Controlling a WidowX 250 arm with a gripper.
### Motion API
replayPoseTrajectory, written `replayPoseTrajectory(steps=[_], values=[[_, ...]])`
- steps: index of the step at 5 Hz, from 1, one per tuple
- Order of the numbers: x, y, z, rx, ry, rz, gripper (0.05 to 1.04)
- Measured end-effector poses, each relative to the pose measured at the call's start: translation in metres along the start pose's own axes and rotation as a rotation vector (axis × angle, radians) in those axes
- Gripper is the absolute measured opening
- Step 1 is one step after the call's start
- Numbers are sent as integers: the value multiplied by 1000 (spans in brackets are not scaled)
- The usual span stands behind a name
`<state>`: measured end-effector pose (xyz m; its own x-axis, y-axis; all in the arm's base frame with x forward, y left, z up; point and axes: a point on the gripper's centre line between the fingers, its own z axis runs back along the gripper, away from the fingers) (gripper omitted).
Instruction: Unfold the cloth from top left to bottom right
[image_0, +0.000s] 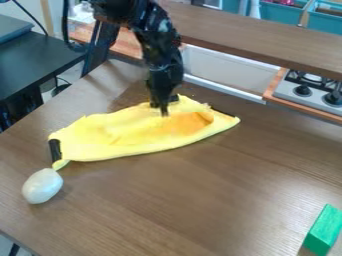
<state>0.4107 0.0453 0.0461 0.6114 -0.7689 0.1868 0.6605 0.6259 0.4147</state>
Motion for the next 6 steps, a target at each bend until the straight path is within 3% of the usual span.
replayPoseTrajectory(steps=[1, 4, 6], values=[[2, -24, 20, 14, -31, -34, 50], [-4, -74, 37, 38, -55, -84, 50], [5, -114, 46, 9, -61, -104, 50]])
